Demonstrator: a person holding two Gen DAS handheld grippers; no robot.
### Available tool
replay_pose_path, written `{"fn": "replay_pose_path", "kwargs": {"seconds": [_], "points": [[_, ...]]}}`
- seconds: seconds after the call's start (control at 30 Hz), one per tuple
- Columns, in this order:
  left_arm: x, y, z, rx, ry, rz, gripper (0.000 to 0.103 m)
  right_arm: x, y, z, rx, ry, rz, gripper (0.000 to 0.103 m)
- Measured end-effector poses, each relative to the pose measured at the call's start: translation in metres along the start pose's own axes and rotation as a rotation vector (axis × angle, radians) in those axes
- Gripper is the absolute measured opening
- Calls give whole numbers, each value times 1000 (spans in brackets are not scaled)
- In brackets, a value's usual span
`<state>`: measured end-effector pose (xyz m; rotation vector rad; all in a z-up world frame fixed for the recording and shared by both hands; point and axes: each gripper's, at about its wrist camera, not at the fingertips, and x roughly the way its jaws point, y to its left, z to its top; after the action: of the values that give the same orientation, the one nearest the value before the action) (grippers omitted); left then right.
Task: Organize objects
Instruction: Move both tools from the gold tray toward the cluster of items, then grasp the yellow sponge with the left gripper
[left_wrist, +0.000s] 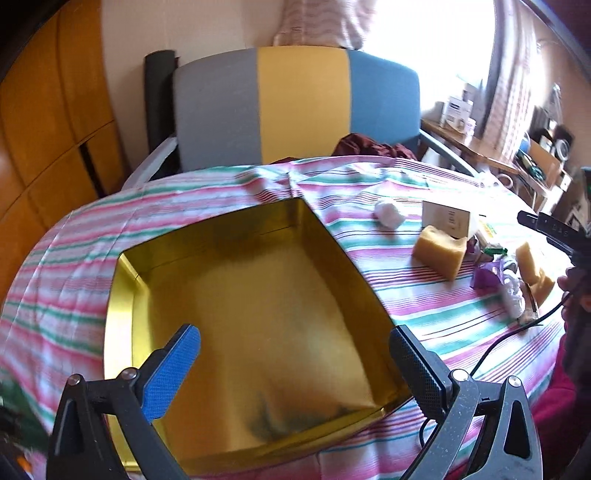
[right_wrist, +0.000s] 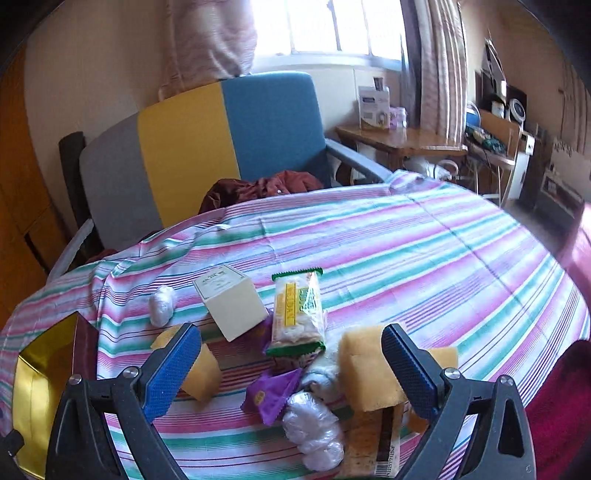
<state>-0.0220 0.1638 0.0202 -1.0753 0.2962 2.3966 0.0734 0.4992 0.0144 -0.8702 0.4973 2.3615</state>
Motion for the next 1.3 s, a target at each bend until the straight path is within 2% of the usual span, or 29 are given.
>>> {"fn": "replay_pose_path", "kwargs": {"seconds": [0.57, 0.97, 1.13, 1.3], "points": [[38, -71, 39, 179, 26, 2, 103, 5, -25, 0, 123, 46, 58, 100], [85, -143, 68, 351, 52, -103, 103, 5, -43, 1, 209, 59, 70, 100], [118, -175, 72, 430, 94, -117, 103, 7, -47, 0, 230, 72, 81, 100], [146, -192, 78, 444, 151, -141, 103, 9, -45, 0, 222, 80, 93, 100]]}}
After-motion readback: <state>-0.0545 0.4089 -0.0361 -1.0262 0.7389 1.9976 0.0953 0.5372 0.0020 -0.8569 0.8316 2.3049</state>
